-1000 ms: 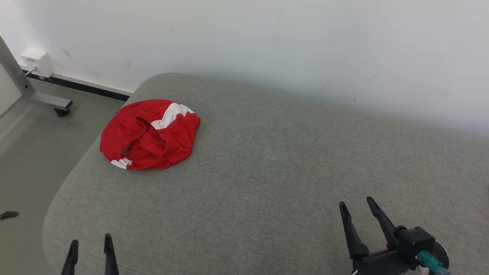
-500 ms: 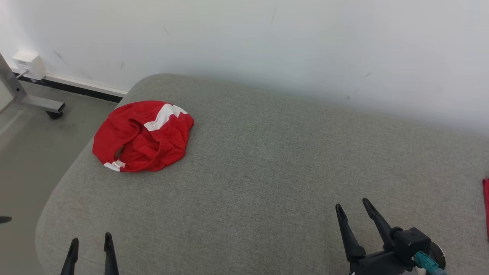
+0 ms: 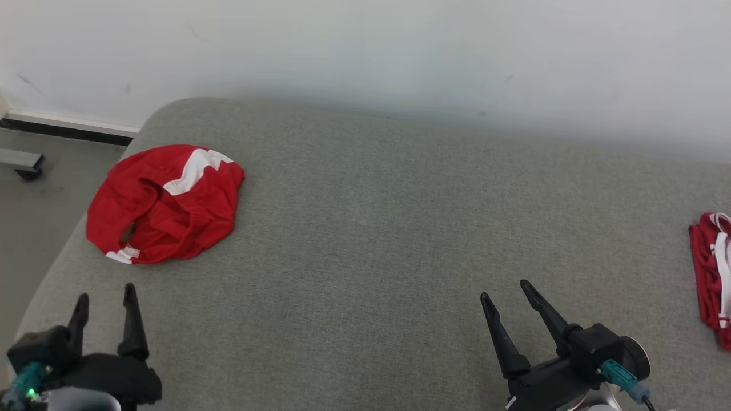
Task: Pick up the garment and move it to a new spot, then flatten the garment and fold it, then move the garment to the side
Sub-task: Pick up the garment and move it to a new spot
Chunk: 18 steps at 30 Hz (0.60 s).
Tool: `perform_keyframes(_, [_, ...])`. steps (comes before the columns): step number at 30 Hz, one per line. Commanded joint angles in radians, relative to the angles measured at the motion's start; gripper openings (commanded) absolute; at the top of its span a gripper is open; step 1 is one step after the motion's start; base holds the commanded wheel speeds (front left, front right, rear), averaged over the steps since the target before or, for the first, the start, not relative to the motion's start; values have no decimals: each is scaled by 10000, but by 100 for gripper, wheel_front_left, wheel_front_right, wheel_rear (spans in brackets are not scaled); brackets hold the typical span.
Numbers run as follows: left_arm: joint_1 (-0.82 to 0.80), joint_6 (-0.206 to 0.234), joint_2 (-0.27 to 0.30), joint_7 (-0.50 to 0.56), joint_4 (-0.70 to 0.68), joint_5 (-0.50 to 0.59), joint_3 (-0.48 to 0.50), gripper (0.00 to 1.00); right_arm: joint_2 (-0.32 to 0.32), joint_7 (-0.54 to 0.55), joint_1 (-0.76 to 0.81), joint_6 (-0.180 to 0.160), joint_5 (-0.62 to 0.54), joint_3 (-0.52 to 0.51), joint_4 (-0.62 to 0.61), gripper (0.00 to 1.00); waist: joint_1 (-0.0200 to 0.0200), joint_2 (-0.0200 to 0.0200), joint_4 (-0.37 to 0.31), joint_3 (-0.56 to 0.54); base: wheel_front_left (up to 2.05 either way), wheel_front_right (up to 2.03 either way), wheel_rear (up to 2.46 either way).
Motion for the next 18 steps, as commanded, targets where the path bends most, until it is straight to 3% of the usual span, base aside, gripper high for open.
perform_keyframes(1, [-375,-28,62,58,191,-219,90,100,-111,43,-148,-26,22,81,-31,100,0,-1,-494,490,0,0,0])
perform_keyframes(13, [-3463,-494,850,1907,2781,-1155,39,100,-1037,697,-867,-27,-7,875,-973,100,0,-1,-1722,2185,0,0,0])
perform_keyframes(18, [-4359,-448,1343,2669,3431,-1334,91,100,-1344,956,-1055,-27,-7,943,-1722,100,0,-1,-2187,2937,0,0,0])
